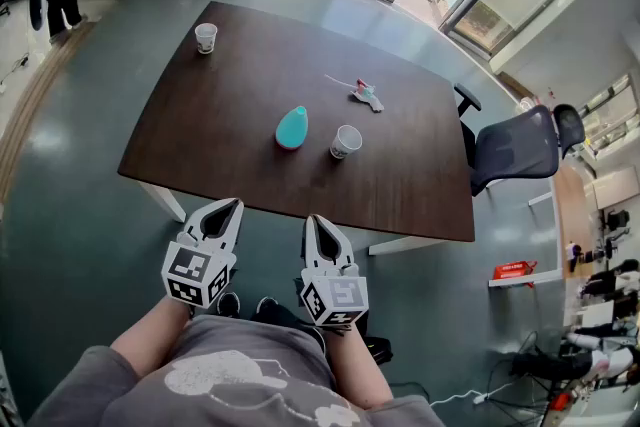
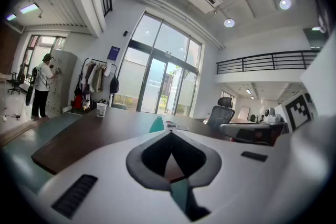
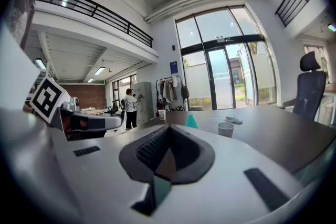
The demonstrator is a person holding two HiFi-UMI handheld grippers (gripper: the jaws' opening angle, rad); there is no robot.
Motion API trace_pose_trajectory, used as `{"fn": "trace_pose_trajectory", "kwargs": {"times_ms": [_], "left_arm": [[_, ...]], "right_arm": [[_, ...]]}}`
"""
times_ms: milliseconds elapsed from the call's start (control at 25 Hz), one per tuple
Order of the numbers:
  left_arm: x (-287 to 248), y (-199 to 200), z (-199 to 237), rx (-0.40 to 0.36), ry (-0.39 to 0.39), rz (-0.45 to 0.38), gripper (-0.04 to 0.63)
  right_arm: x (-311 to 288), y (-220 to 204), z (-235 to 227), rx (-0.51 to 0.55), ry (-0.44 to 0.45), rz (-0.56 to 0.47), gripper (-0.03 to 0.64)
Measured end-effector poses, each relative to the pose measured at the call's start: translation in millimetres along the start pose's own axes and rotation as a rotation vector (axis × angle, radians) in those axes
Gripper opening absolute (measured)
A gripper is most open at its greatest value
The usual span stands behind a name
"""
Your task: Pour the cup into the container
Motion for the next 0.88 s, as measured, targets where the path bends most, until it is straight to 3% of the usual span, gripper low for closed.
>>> {"fn": "trace_pose_trajectory", "kwargs": {"times_ms": [240, 560, 880], "left_arm": [[-10.7, -12.9, 14.2, 0.019, 0.023, 0.017, 0.008], [-50.5, -19.0, 27.2, -0.001, 0.045, 0.008, 0.008], [-104.9, -25.7, 47.0, 0.003, 0.110, 0.014, 0.008]], "right_arm": [[-8.7, -4.4, 0.8, 0.005, 0.006, 0.010, -0.012], [-49.7, -19.0, -39.7, -0.008, -0.017, 0.002, -0.012], [-108.0, -28.1, -67.9, -0.007, 0.058, 0.028, -0.012]]}}
Point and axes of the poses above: the fingertips, and each gripper's own axes: x backward along the fingers, z to its left, y out of its top, the point moved 2 cm from there along x, backward along the fingers, and after that the axes turned 13 degrees about -z, right-handed, at the moved point
